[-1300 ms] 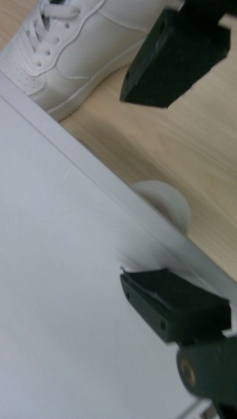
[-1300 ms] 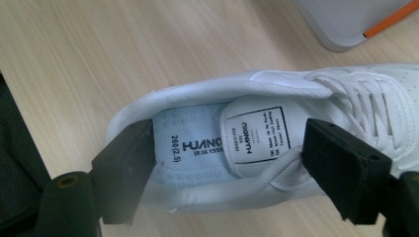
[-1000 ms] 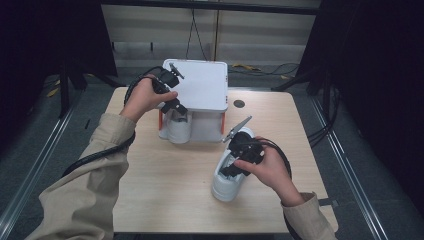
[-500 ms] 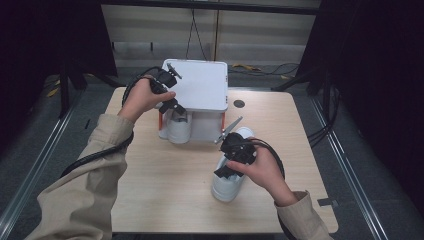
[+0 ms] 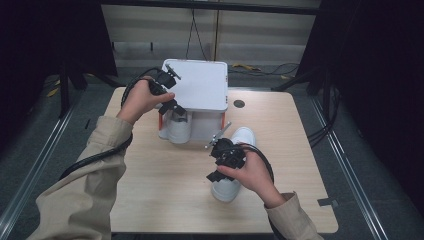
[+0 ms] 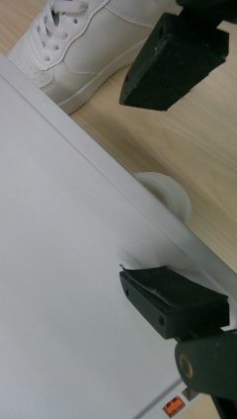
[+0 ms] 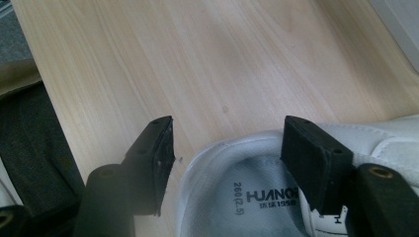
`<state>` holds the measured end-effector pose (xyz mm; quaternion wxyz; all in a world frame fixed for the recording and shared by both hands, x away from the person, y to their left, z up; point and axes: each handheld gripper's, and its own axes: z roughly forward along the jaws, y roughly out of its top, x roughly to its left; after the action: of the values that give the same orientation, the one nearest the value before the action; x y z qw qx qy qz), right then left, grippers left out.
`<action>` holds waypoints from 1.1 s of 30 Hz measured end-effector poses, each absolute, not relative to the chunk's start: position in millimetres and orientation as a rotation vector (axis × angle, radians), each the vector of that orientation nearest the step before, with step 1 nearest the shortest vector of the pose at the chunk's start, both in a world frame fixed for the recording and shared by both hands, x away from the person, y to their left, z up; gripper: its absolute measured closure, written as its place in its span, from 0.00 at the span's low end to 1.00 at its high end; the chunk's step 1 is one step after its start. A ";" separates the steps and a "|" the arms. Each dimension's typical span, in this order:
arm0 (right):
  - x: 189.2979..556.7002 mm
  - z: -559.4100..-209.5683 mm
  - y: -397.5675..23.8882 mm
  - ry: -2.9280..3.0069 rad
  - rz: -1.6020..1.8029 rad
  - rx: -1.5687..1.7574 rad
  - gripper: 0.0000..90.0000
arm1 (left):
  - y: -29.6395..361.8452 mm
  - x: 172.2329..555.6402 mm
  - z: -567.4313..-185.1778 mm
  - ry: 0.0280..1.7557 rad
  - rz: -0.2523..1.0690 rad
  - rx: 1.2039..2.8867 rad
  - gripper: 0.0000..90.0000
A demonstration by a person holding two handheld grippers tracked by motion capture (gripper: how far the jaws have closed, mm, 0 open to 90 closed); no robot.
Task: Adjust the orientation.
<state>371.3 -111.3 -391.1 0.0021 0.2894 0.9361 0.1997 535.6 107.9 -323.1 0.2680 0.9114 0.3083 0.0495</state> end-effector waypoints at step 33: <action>368.3 -395.1 -120.1 3.003 0.574 0.967 0.38 | 111.0 547.2 -324.0 0.885 0.126 2.442 0.17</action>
<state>368.3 -120.1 -395.1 -0.0324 0.3013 0.9360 0.1790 547.2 111.0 -324.0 0.2672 0.9049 0.3280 0.0468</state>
